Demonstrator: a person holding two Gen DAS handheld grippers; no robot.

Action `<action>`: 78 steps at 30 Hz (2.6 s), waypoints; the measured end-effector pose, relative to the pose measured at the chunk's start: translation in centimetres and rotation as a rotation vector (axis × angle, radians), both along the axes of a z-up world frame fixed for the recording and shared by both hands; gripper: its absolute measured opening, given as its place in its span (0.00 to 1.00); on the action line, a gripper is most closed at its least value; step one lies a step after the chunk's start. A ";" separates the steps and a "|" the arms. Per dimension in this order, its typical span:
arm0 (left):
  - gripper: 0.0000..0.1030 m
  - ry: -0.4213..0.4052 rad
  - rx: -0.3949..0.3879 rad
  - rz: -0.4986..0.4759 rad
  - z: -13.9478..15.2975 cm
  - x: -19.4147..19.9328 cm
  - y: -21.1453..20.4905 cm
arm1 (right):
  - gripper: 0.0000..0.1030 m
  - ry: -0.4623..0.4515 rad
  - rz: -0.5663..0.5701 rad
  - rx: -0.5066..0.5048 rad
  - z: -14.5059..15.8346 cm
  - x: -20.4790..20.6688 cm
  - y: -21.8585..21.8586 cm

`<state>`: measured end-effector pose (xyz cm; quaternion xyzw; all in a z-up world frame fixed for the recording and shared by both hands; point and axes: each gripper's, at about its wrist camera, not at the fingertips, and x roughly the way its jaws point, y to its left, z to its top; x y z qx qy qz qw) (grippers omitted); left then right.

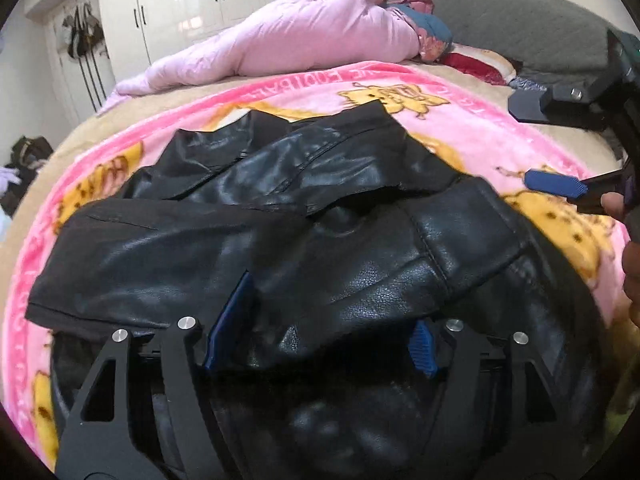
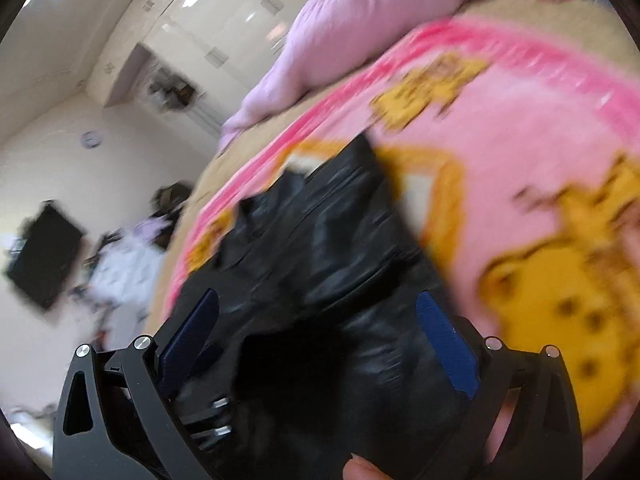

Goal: Fold large clothes

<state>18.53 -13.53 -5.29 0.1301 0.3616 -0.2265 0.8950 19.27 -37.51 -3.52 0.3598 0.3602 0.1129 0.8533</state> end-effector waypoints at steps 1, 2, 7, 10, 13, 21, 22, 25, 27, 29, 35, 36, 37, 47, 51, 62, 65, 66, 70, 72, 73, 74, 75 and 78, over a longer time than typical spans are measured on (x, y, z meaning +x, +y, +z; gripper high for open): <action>0.60 0.007 0.000 -0.002 -0.1 0.0 0.1 | 0.96 0.014 0.019 0.034 -0.4 0.2 0.4; 0.60 0.015 0.001 -0.005 -0.3 -0.1 0.2 | 0.96 0.034 0.034 0.050 -0.9 0.5 0.9; 0.75 0.044 -0.017 -0.031 -0.6 -1.1 0.6 | 0.96 0.087 0.059 0.044 -2.1 1.4 2.5; 0.79 0.064 -0.035 -0.052 -0.7 -1.9 0.7 | 0.96 0.073 0.071 0.032 -1.7 1.4 3.3; 0.84 0.082 -0.055 -0.067 -0.5 -2.9 1.2 | 0.96 0.060 0.092 0.009 -1.3 1.3 4.1; 0.90 0.011 -0.117 0.042 3.1 -3.3 6.6 | 0.84 0.132 0.083 -0.087 -2.9 2.3 5.7; 0.90 0.007 -0.143 0.071 3.5 -3.1 7.8 | 0.75 0.116 0.078 -0.092 -2.8 2.3 5.8; 0.90 0.026 -0.225 0.165 4.4 -2.1 11.5 | 0.57 0.089 0.093 -0.088 -2.7 2.6 6.3; 0.90 0.037 -0.276 0.237 5.1 -1.0 14.2 | 0.30 0.071 0.111 -0.050 -3.1 2.8 6.5; 0.90 0.029 -0.310 0.315 5.7 -0.2 16.7 | 0.09 0.041 0.136 -0.024 -3.0 2.8 7.0; 0.90 0.044 -0.422 0.433 6.4 0.4 22.2 | 0.03 -0.142 0.178 -0.204 1.9 2.7 8.9; 0.90 0.044 -0.426 0.447 6.4 0.5 22.7 | 0.03 -0.172 0.184 -0.228 2.9 2.9 9.0; 0.90 0.044 -0.426 0.458 6.4 0.5 23.2 | 0.03 -0.210 0.192 -0.263 4.3 3.2 9.2; 0.91 0.039 -0.434 0.497 8.6 4.8 22.6 | 0.03 -0.420 0.221 -0.464 11.5 5.6 8.0; 0.91 0.063 -0.413 0.490 8.4 7.8 21.1 | 0.03 -0.370 0.200 -0.460 9.5 6.4 6.8; 0.40 0.194 -0.347 0.502 4.5 14.2 18.5 | 0.03 -0.314 0.178 -0.519 7.5 6.6 6.6; 0.32 0.225 -0.308 0.491 3.3 14.8 17.8 | 0.03 -0.290 0.170 -0.531 6.9 7.0 6.4; 0.32 0.233 -0.292 0.490 2.8 14.9 17.6 | 0.03 -0.284 0.167 -0.536 6.7 7.0 6.4; 0.32 0.255 -0.246 0.479 0.9 14.8 16.8 | 0.03 -0.233 0.158 -0.538 5.7 7.7 6.2; 0.32 0.260 -0.225 0.475 0.2 14.8 16.5 | 0.03 -0.207 0.156 -0.552 5.2 8.0 6.3; 0.32 0.263 -0.218 0.476 0.0 14.9 16.4 | 0.04 -0.187 0.154 -0.558 4.7 8.2 6.3; 0.32 0.264 -0.212 0.476 -0.2 14.9 16.4 | 0.04 -0.172 0.154 -0.560 4.4 8.4 6.3; 0.32 0.265 -0.210 0.476 -0.5 14.9 16.3 | 0.06 -0.159 0.153 -0.560 4.2 8.5 6.2; 0.32 0.263 -0.208 0.472 -0.8 14.8 16.3 | 0.10 -0.085 0.151 -0.547 3.0 9.2 5.6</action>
